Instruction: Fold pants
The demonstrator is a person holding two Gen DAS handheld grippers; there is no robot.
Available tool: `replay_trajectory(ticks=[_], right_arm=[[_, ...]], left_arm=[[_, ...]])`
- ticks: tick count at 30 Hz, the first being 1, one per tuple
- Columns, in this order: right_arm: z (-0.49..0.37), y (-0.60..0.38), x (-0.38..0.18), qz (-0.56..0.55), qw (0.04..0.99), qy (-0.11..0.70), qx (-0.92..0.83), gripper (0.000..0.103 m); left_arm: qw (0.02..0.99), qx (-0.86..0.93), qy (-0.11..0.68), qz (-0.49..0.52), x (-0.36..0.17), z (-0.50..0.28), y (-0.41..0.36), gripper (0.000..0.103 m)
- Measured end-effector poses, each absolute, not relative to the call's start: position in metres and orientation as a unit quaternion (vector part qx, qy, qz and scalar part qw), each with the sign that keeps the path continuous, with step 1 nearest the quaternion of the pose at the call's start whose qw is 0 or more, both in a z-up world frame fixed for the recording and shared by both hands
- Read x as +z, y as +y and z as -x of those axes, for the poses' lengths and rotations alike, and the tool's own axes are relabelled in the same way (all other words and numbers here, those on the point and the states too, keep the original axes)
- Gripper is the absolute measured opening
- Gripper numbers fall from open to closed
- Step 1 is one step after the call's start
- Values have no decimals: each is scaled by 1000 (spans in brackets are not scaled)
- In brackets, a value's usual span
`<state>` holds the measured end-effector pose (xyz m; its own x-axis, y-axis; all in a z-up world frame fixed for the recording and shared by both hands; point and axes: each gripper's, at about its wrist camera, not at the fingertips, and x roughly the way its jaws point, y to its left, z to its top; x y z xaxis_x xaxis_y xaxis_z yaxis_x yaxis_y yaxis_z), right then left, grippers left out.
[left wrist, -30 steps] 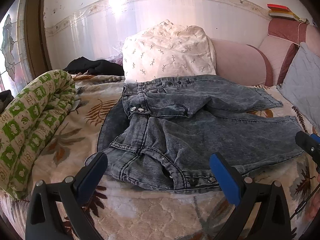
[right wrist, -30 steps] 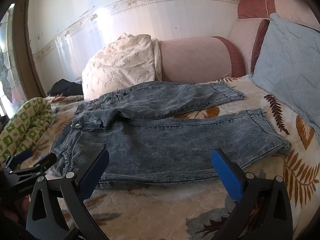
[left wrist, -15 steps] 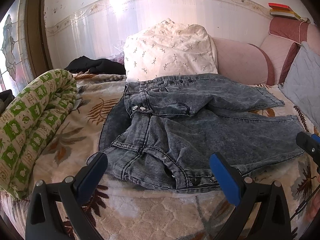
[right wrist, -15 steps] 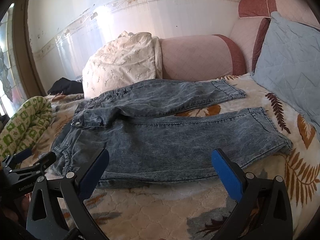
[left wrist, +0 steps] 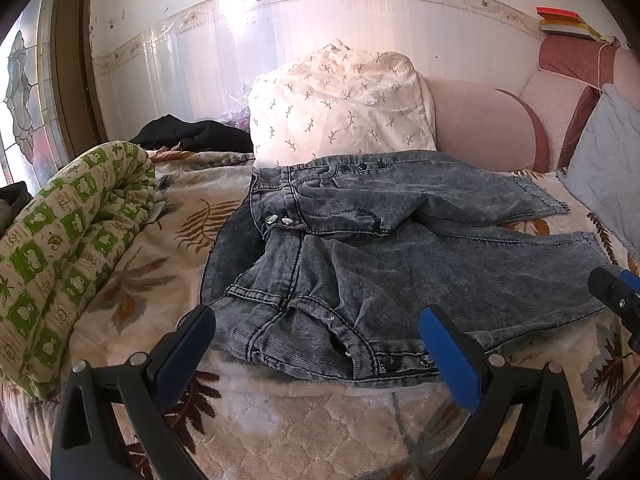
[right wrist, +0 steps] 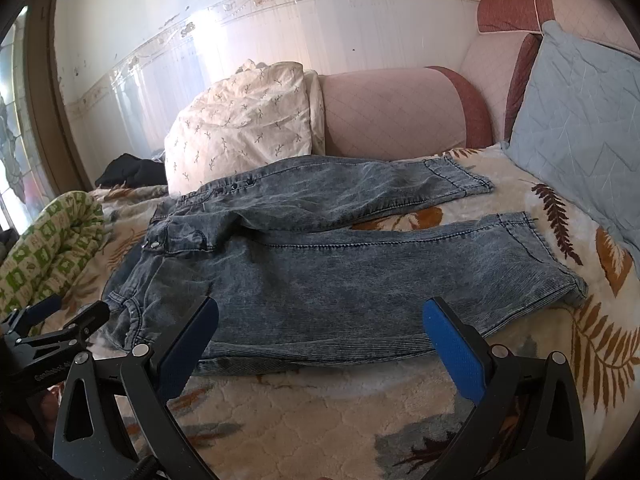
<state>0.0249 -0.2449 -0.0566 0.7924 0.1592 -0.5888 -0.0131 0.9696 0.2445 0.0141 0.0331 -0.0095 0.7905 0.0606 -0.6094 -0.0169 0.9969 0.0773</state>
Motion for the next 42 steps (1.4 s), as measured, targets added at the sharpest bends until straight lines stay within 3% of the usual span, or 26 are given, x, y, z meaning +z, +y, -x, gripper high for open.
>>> replay_trajectory(ticks=[29, 35, 42], right_arm=[[-25, -251, -53, -115, 938, 323, 46, 103], [-48, -300, -19, -120, 944, 305, 30, 103], [-178, -375, -1, -80, 925, 371, 34, 103]], left_arm=[[941, 20, 335, -31, -10, -25, 44, 103], [931, 5, 364, -28, 5, -79, 77, 103], [917, 62, 387, -76, 11, -191, 134, 103]])
